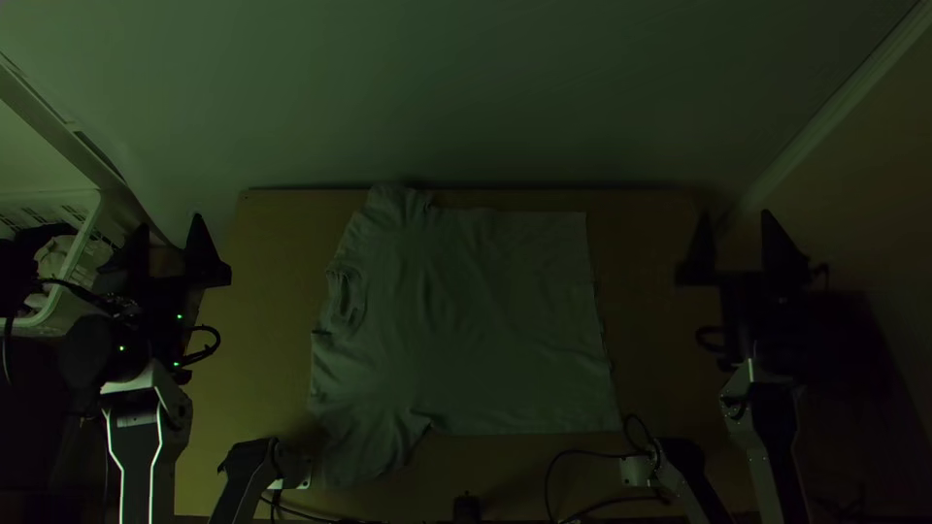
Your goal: Fold the t-shirt
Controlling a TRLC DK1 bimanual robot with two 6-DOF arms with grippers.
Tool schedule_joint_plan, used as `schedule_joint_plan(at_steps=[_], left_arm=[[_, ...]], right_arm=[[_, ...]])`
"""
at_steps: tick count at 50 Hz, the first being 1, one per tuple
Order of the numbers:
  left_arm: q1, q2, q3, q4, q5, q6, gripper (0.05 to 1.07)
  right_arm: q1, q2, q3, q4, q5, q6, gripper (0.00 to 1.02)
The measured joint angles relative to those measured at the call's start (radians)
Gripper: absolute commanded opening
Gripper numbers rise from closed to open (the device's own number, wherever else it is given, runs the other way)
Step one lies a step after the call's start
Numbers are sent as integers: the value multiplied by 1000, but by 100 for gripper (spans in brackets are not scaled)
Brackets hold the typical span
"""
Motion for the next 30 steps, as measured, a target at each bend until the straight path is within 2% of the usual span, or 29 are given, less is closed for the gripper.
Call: schedule_joint_plan(at_steps=[13,30], left_arm=[[-53,210,225,-30,0,0,103],[-116,430,347,-31,0,0,103]], right_arm=[[35,211,185,0,0,0,99],[102,408,349,-39,15,3,99]])
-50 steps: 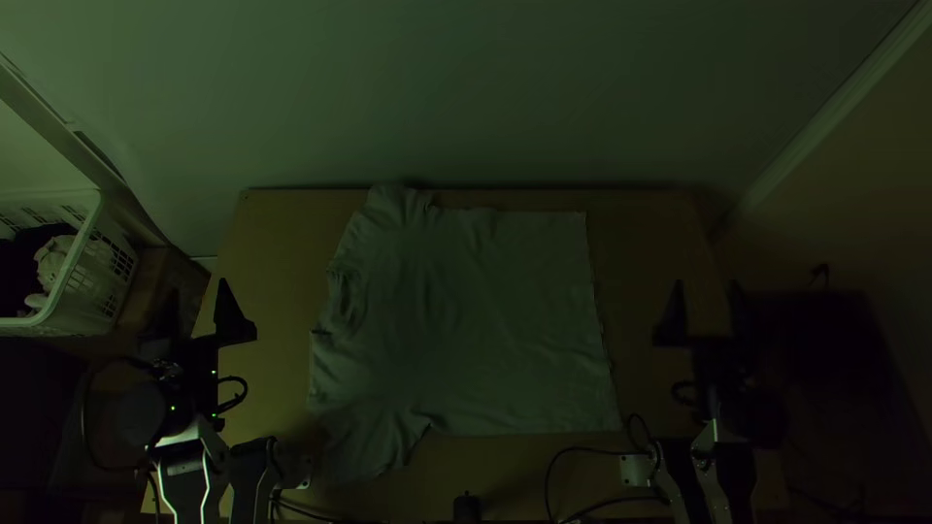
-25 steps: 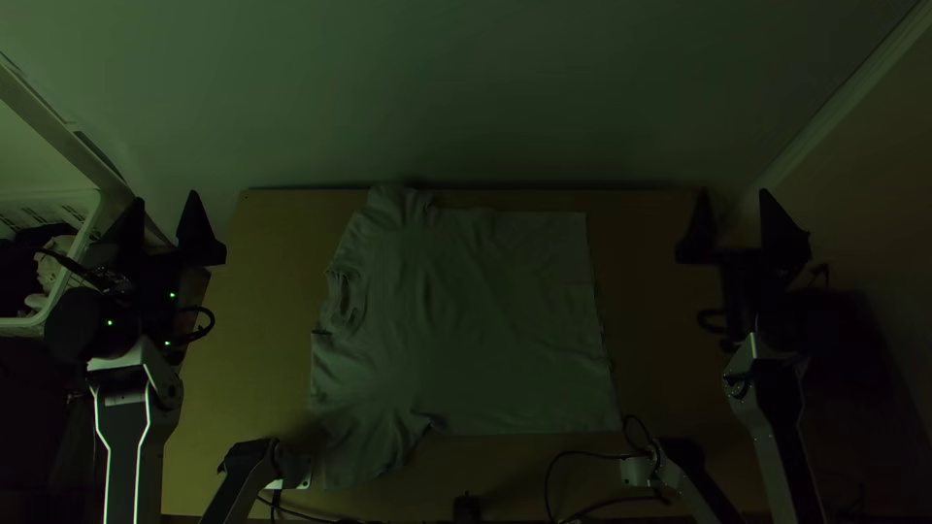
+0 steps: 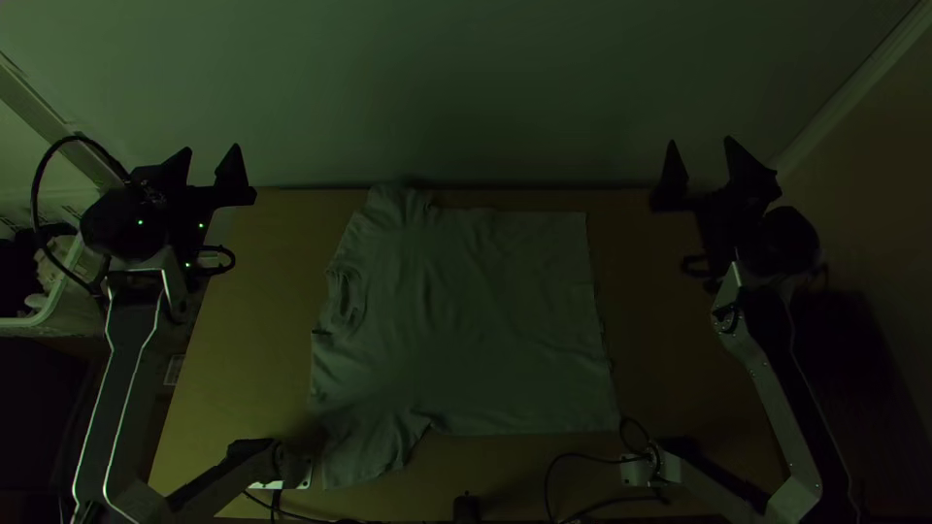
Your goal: Fold the t-shirt
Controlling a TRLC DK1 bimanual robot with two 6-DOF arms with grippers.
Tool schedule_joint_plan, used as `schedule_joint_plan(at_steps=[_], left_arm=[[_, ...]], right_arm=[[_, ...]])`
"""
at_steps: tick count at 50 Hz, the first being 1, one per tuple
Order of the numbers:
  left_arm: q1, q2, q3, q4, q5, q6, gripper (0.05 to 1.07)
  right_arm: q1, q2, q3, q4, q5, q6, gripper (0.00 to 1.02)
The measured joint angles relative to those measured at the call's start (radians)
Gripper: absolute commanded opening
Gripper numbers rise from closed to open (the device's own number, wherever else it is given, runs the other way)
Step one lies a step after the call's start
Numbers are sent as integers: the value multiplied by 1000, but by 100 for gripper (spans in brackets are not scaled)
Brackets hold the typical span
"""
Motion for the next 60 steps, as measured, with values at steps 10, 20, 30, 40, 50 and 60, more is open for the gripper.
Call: schedule_joint_plan(at_steps=[10,20,30,40,50,60], left_arm=[[-31,163,115,-9,0,-1,103],[-34,338,219,-31,-8,-23,103],[-34,533,385,-124,-15,-64,103],[-34,707,558,-203,-18,-98,103],[-36,868,703,-327,-19,-109,103],[-39,992,774,-360,-18,-121,103]], right_arm=[[22,131,117,-92,0,1,99],[22,273,257,-186,0,44,99],[22,471,492,-413,1,89,99],[22,604,581,-480,1,125,99],[33,733,692,-603,1,188,99],[35,901,860,-781,1,250,98]])
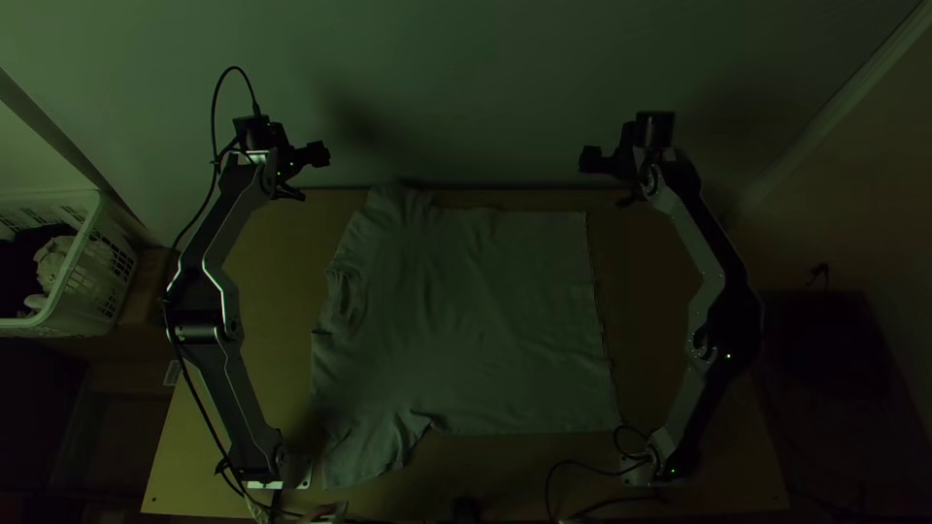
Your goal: Fold the t-shirt
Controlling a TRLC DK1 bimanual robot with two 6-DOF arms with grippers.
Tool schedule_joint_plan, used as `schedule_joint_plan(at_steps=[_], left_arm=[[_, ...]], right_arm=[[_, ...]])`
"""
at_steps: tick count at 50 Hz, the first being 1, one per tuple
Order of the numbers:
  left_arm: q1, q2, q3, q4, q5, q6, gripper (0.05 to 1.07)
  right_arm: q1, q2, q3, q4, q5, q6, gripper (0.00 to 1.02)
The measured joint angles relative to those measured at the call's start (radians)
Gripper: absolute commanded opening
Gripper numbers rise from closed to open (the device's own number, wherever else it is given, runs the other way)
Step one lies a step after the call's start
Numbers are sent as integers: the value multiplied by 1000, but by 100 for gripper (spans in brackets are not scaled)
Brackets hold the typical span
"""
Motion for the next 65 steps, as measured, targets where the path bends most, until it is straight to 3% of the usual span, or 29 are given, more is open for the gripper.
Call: schedule_joint_plan(at_steps=[15,17,20,47,51,56,65], left_arm=[[-18,145,173,-101,0,-4,103],[-22,153,177,-101,0,-4,103],[-27,163,178,-101,0,-3,102],[-51,215,188,-103,2,-2,102],[-51,215,190,-103,2,-2,102],[-51,215,191,-102,2,-2,102],[-50,215,191,-102,2,-1,102]], right_arm=[[0,206,206,-212,3,64,95],[0,231,229,-231,2,67,90],[0,261,253,-240,3,75,83],[19,411,269,-270,40,114,82],[19,428,270,-275,45,115,69],[19,451,272,-278,51,117,64],[19,469,305,-278,51,117,38]])
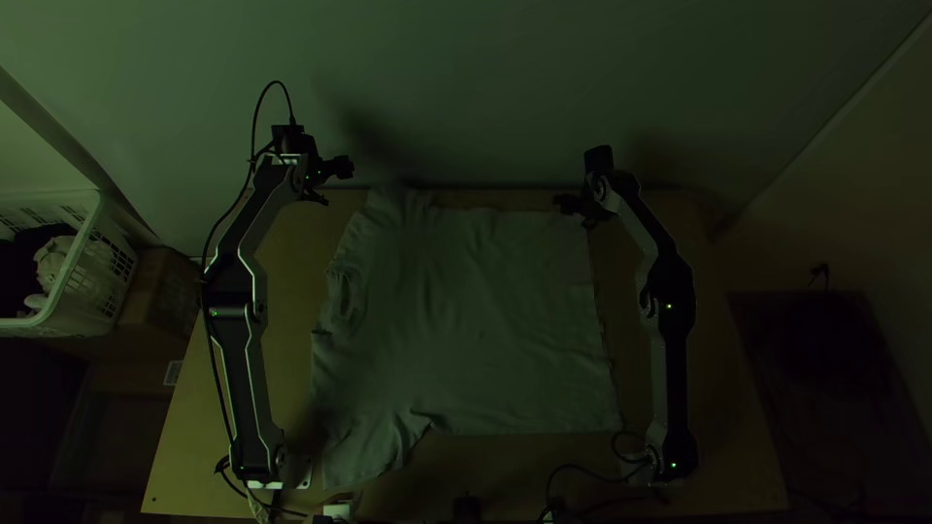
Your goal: Fold the t-shirt
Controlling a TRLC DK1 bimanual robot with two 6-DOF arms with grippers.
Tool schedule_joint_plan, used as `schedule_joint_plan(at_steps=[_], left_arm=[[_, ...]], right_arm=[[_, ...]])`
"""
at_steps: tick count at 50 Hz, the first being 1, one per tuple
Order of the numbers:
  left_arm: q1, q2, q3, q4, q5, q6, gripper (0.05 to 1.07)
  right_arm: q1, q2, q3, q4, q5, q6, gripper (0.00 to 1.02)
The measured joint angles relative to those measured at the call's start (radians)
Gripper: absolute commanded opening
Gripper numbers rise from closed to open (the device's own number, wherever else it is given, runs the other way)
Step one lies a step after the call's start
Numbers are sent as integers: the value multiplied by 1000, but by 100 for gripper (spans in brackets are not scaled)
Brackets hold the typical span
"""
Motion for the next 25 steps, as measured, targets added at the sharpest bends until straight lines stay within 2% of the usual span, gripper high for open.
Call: schedule_joint_plan(at_steps=[4,6,13,25], left_arm=[[0,0,0,0,0,2,102],[0,0,0,0,0,2,102],[0,14,19,2,0,14,102],[-10,56,28,-7,8,108,100]], right_arm=[[0,2,4,0,0,-2,18],[0,2,4,0,0,-4,2],[0,2,4,-2,0,-11,2],[0,2,4,-4,0,-12,2]])
